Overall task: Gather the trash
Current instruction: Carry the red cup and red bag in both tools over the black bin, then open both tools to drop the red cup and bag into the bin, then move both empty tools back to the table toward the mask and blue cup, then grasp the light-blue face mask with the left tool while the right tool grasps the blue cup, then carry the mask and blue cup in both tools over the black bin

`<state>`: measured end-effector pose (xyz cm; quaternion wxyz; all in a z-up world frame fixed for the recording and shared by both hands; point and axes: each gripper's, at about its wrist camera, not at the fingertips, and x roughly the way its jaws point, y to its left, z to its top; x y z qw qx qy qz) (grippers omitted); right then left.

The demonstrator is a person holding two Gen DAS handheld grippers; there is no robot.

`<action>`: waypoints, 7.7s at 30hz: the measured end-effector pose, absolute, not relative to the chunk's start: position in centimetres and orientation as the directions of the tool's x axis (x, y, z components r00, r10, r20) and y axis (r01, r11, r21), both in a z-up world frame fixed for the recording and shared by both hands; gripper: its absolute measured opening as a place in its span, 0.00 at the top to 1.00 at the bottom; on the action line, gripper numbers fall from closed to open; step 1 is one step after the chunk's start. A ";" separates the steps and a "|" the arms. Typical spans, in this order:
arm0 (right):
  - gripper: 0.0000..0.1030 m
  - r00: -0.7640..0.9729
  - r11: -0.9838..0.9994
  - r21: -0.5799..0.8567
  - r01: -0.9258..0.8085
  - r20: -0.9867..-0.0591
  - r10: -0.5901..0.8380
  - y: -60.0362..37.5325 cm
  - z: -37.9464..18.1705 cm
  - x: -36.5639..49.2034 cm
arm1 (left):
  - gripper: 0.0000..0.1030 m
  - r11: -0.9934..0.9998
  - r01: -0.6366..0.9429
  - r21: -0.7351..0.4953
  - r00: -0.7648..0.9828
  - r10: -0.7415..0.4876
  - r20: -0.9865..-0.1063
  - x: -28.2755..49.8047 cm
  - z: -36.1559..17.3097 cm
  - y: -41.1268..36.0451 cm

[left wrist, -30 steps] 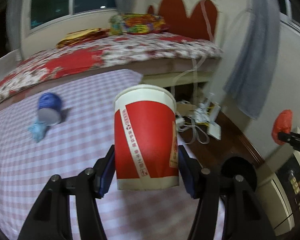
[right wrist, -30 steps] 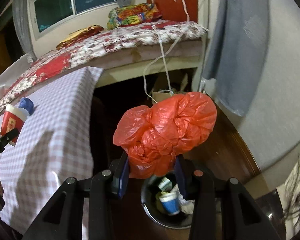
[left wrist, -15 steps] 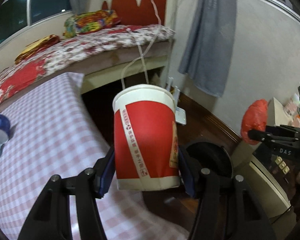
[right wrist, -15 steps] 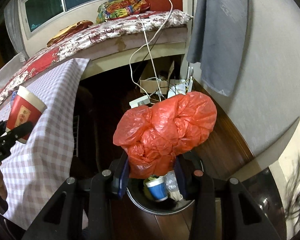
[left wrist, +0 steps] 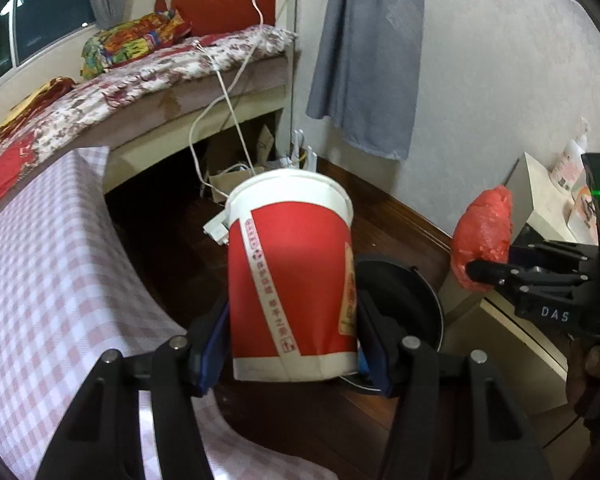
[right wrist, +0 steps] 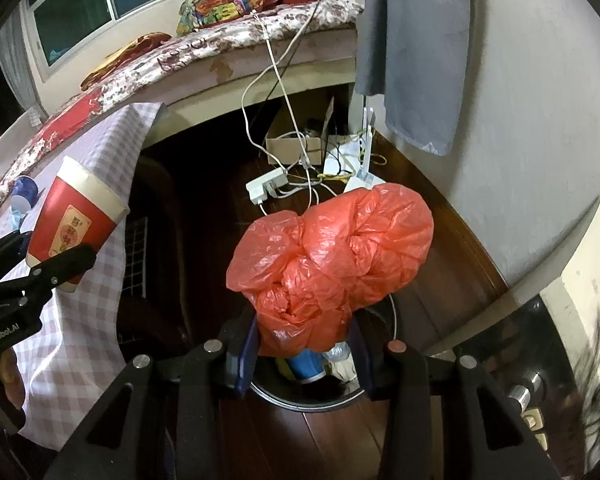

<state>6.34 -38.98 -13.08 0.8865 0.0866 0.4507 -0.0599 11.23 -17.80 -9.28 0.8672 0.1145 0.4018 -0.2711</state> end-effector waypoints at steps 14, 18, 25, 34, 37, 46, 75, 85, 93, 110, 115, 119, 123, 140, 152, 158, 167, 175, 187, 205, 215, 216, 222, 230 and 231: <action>0.59 0.510 0.978 0.098 0.183 -0.860 -0.010 -40.3 -17.6 5.6 | 0.42 0.765 0.642 -0.047 0.382 -0.372 -0.846 11.6 -14.3 -22.5; 0.58 0.475 0.988 0.062 0.143 -0.880 -0.013 -40.1 -19.9 5.8 | 0.42 0.752 0.657 -0.061 0.325 -0.355 -0.876 12.1 -16.5 -23.5; 0.58 0.422 0.995 0.037 0.098 -0.907 -0.008 -40.7 -23.1 6.7 | 0.42 0.758 0.649 -0.070 0.280 -0.323 -0.904 12.8 -18.9 -24.8; 0.58 0.343 0.999 0.038 -0.025 -0.938 0.044 -40.4 -27.9 8.9 | 0.33 0.774 0.623 -0.115 0.232 -0.322 -0.918 13.6 -21.8 -26.4; 0.24 0.309 0.999 -0.035 -0.024 -0.951 -0.026 -40.4 -30.2 9.4 | 0.09 0.782 0.619 -0.068 0.219 -0.255 -0.942 13.5 -23.8 -26.9; 0.15 0.345 0.985 0.021 0.171 -0.938 -0.040 -42.7 -27.6 6.5 | 0.07 0.834 0.550 -0.045 0.270 -0.228 -0.935 12.4 -22.0 -23.8; 0.03 0.558 0.998 0.026 0.052 -0.830 -0.007 -33.5 -11.5 9.0 | 0.07 0.913 0.405 -0.050 0.570 -0.294 -0.767 12.6 -7.9 -11.5; 0.03 0.614 0.985 0.043 -0.168 -0.777 0.139 -23.8 -6.9 13.6 | 0.07 0.985 0.169 -0.021 0.691 -0.134 -0.711 13.5 -5.4 1.4; 0.03 0.633 0.930 -0.008 -0.366 -0.736 0.242 -14.5 -2.9 15.9 | 0.07 1.000 0.007 0.006 0.739 -0.001 -0.674 13.7 -4.5 9.2; 0.04 0.561 0.752 -0.084 -0.654 -0.720 0.408 2.9 -0.6 24.3 | 0.21 0.980 -0.198 -0.035 0.725 0.122 -0.678 15.8 -6.3 22.6; 0.09 0.518 0.722 -0.086 -0.687 -0.754 0.403 6.4 -3.1 27.7 | 0.23 0.976 -0.215 -0.040 0.711 0.128 -0.691 17.5 -7.5 24.7; 0.09 0.501 0.727 -0.071 -0.683 -0.770 0.395 7.8 -4.9 30.1 | 0.23 0.976 -0.210 -0.053 0.706 0.115 -0.699 19.6 -8.6 25.3; 0.09 0.519 0.754 -0.088 -0.651 -0.776 0.358 8.5 -6.6 32.4 | 0.27 0.977 -0.206 -0.062 0.691 0.100 -0.716 22.2 -9.9 25.6; 0.09 0.475 0.784 -0.029 -0.621 -0.809 0.346 11.9 -11.1 36.9 | 0.83 0.958 -0.228 -0.174 0.657 0.020 -0.753 26.9 -12.3 27.5; 0.09 0.455 0.730 -0.034 -0.682 -0.803 0.387 16.4 -10.8 36.8 | 0.84 0.950 -0.277 -0.148 0.654 0.073 -0.753 24.7 -12.0 30.6; 0.09 0.424 0.712 -0.012 -0.702 -0.811 0.404 19.2 -11.3 38.9 | 0.84 0.951 -0.270 -0.152 0.659 0.067 -0.750 25.2 -11.8 31.1; 0.32 0.387 0.704 0.031 -0.709 -0.818 0.426 21.0 -11.7 39.8 | 0.84 0.947 -0.281 -0.156 0.661 0.073 -0.747 25.3 -11.8 32.3; 0.44 0.410 0.718 0.042 -0.695 -0.797 0.444 19.7 -11.2 37.7 | 0.84 0.949 -0.271 -0.161 0.665 0.064 -0.744 24.9 -11.8 32.1; 0.45 0.461 0.760 0.041 -0.648 -0.773 0.435 13.9 -9.2 34.1 | 0.84 0.966 -0.207 -0.155 0.680 0.029 -0.733 23.1 -10.5 28.0; 0.46 0.590 0.880 0.029 -0.473 -0.732 0.341 -0.2 -6.0 27.8 | 0.84 0.986 -0.058 -0.153 0.720 -0.065 -0.691 18.9 -7.4 17.8; 0.46 0.632 0.922 0.038 -0.386 -0.717 0.294 -6.2 -5.5 23.8 | 0.84 0.989 0.036 -0.145 0.714 -0.127 -0.688 18.1 -6.8 12.5; 0.46 0.637 0.925 0.035 -0.380 -0.715 0.288 -6.5 -5.5 23.4 | 0.84 0.988 0.044 -0.145 0.713 -0.133 -0.688 18.0 -6.8 12.0; 0.46 0.663 0.949 0.028 -0.314 -0.709 0.240 -10.6 -5.4 21.2 | 0.84 0.984 0.119 -0.133 0.703 -0.178 -0.689 17.7 -6.6 8.3; 0.46 0.685 0.983 0.018 -0.180 -0.715 0.139 -18.0 -5.7 19.0 | 0.84 0.969 0.213 -0.122 0.688 -0.238 -0.685 17.4 -6.1 3.4; 0.46 0.685 0.986 0.017 -0.164 -0.717 0.126 -18.9 -5.8 18.6 | 0.84 0.966 0.229 -0.119 0.685 -0.246 -0.685 17.4 -6.0 2.6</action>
